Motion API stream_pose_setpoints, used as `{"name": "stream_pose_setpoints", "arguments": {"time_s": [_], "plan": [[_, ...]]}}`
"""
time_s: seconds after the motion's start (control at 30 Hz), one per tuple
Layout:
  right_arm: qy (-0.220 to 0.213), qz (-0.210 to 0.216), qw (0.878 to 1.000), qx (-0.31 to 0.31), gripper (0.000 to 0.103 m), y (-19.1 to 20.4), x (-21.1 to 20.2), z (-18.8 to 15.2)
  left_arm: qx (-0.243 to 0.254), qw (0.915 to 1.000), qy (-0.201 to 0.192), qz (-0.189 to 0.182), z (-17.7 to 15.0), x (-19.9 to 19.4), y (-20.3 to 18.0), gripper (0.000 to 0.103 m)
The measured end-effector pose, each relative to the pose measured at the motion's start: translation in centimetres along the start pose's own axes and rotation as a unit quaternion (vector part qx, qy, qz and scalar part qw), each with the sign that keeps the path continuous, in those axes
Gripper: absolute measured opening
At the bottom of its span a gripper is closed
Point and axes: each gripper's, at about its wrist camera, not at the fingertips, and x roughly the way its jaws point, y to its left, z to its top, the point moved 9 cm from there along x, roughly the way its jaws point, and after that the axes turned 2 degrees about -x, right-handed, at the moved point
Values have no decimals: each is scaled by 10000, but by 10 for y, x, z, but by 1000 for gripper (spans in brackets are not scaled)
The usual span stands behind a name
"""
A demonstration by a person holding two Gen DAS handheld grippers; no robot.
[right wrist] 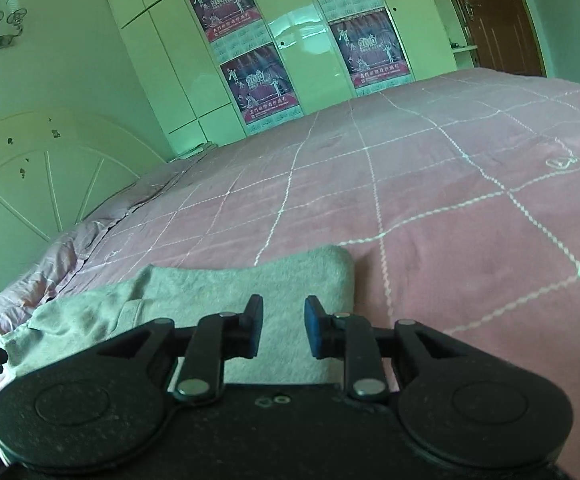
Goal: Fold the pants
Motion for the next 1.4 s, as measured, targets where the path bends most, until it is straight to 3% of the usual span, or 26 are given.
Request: {"name": "stream_pose_setpoints", "arguments": {"time_s": [0.07, 0.17, 0.23, 0.3, 0.4, 0.5, 0.53, 0.57, 0.63, 0.7, 0.8, 0.93, 1.03, 1.2, 1.27, 1.3, 1.33, 1.4], "plan": [[89, 18, 9999, 136, 16, 5, -1, -8, -464, 9985, 28, 292, 5, -2, 44, 103], [200, 53, 9994, 267, 16, 18, 2, -15, -1324, 9908, 146, 233, 8, 21, 100, 102], [235, 50, 9994, 264, 17, 25, 2, -17, -1981, 9797, 310, -31, 2, 48, 127, 102], [245, 25, 9995, 217, 17, 31, -1, -16, -2708, 9610, 122, -558, -1, 67, 147, 103], [285, 3, 9995, 119, 19, 39, -7, -16, -2961, 9510, 22, -889, 11, 89, 157, 103], [387, -38, 9992, 7, 19, 48, -6, -18, -3121, 9455, 21, -925, 21, 108, 160, 102], [434, -41, 9990, -24, 19, 52, -4, -18, -3119, 9460, -38, -886, 21, 110, 160, 71], [491, -28, 9988, -61, 19, 57, 0, -19, -3114, 9480, -18, -663, 17, 110, 164, 32], [572, 69, 9982, -192, 19, 73, 8, -17, -3296, 9413, -153, -711, 15, 99, 170, 35], [656, 243, 9968, -390, 20, 96, 19, -17, -2949, 9522, -336, -725, 17, 88, 168, 35], [834, 504, 9922, -772, 20, 133, 43, -26, -3087, 9475, -229, -807, 13, 87, 177, 35], [912, 812, 9809, -1514, 20, 187, 66, -44, -2966, 9507, -102, -903, 10, 89, 186, 37], [1482, 239, 9580, -2444, 20, 196, 96, -81, -2914, 9513, -102, -1005, 5, 87, 189, 38], [1344, 415, 9735, -1804, 21, 188, 87, -69, -2678, 9595, -95, -873, 10, 88, 185, 38], [782, 568, 9871, -1278, 31, 176, 64, -44, -2632, 9621, -60, -719, 17, 81, 179, 38], [546, 542, 9916, -1039, 50, 162, 50, -34, -2470, 9666, -122, -667, 26, 77, 170, 38], [420, 447, 9950, -785, 62, 146, 40, -27, -2184, 9737, -225, -606, 38, 70, 156, 38], [225, 325, 9989, -251, 60, 110, 24, -14, -1764, 9823, -357, -521, 62, 61, 124, 38]]}}
